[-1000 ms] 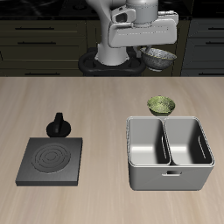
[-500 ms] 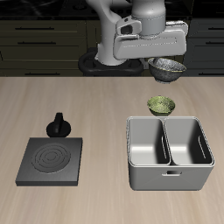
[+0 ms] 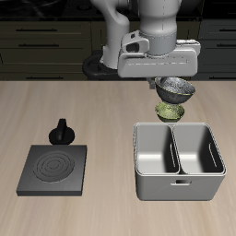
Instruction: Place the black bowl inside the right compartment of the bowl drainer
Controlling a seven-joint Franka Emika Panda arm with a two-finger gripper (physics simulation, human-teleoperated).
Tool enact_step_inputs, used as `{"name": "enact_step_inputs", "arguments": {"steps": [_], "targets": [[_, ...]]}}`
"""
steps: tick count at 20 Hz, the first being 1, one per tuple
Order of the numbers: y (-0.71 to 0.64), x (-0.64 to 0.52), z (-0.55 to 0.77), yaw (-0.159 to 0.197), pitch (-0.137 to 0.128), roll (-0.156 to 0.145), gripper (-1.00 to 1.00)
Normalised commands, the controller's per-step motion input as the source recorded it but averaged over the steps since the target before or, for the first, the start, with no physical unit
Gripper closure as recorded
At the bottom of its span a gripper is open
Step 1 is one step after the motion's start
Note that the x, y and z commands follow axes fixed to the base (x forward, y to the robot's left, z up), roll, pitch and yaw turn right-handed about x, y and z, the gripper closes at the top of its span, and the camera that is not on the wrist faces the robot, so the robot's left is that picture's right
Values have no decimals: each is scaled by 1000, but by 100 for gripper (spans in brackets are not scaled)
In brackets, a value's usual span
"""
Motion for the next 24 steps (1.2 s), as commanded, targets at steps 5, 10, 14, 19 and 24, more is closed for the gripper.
{"name": "enact_step_inputs", "arguments": {"steps": [5, 10, 14, 19, 24], "targets": [[-72, 176, -33, 42, -52, -15, 100], [-270, 260, 1, 18, -34, -55, 100], [-308, 233, -60, 20, -22, -43, 100], [-90, 59, -214, 24, 24, -13, 100], [32, -20, -207, 6, 20, 6, 100]]}}
